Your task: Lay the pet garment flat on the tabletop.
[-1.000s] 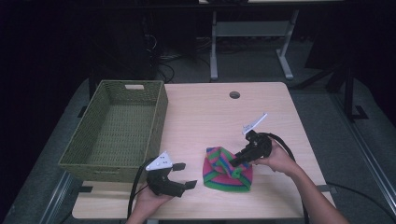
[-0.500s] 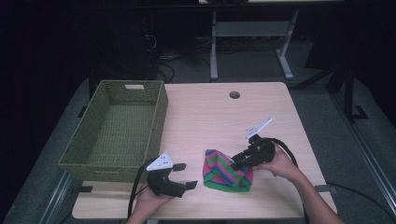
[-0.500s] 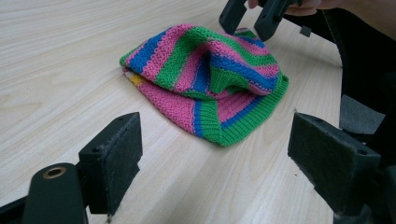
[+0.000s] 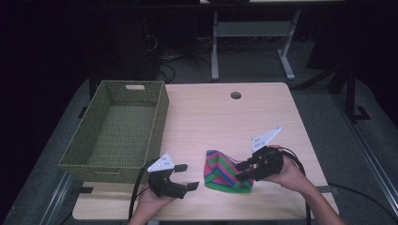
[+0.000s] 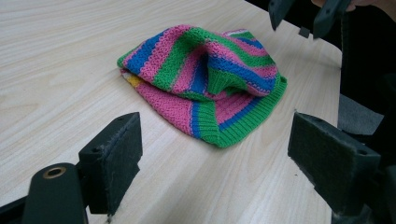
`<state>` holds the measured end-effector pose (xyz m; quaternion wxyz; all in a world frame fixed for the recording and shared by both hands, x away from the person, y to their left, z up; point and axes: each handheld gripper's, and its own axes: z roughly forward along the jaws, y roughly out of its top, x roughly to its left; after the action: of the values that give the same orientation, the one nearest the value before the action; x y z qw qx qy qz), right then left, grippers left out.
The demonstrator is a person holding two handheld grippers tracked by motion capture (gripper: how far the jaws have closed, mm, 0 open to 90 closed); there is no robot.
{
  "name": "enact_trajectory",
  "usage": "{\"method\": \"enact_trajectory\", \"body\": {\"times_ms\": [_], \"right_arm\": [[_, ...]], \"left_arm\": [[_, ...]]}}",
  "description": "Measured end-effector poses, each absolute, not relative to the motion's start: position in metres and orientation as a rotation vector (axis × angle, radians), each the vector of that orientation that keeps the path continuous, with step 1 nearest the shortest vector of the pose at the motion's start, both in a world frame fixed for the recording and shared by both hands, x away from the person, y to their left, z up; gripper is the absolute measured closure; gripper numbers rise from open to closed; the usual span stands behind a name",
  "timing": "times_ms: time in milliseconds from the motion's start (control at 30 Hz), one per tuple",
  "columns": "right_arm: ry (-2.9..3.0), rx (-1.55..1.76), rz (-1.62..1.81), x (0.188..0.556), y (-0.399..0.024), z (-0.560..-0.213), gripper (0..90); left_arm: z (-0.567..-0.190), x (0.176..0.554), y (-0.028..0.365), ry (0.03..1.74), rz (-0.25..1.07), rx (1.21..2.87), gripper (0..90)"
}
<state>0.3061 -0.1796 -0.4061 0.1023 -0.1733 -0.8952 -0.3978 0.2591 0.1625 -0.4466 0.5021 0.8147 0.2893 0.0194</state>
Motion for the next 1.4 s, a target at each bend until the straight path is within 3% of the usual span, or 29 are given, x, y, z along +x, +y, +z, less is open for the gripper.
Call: {"method": "enact_trajectory", "body": {"times_ms": [567,1067,1400], "right_arm": [[-2.846,-0.499,-1.005,0.302,-0.163,-0.446,55.8],[-2.990,-0.487,-1.009,0.293,-0.160,-0.451,77.8],[-2.956,-0.528,-1.011,0.296,-0.161,-0.451,83.0]], "left_arm": [[-0.446,0.259,0.164,0.696,0.051,1.970,17.6],[-0.447,0.259,0.161,0.695,0.049,1.972,17.6],[-0.447,0.259,0.162,0.698,0.049,1.972,17.5]]}}
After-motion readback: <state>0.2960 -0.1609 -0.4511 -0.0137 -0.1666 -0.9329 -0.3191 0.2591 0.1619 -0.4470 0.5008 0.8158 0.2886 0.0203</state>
